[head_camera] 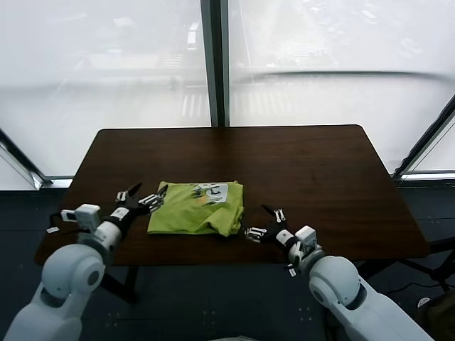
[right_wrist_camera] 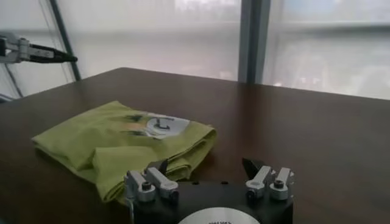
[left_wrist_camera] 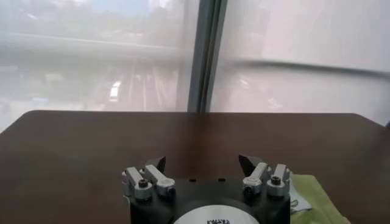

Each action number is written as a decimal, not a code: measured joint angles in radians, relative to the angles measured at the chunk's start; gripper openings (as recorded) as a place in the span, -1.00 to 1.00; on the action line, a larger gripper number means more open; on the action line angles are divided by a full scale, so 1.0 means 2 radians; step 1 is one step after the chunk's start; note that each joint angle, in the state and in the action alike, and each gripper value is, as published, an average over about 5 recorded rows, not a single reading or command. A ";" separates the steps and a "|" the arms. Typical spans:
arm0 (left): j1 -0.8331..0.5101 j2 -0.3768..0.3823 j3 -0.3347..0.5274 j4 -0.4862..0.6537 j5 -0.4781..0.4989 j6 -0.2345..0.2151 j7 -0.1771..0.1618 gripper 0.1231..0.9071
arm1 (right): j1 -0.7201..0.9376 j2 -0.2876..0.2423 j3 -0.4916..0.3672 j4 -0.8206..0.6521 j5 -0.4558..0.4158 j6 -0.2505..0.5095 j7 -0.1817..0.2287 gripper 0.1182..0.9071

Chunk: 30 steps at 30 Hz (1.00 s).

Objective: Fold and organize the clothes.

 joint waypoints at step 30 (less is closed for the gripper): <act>0.024 -0.014 -0.011 -0.009 0.017 -0.002 -0.002 1.00 | 0.033 -0.003 -0.052 -0.040 -0.210 0.092 -0.037 0.43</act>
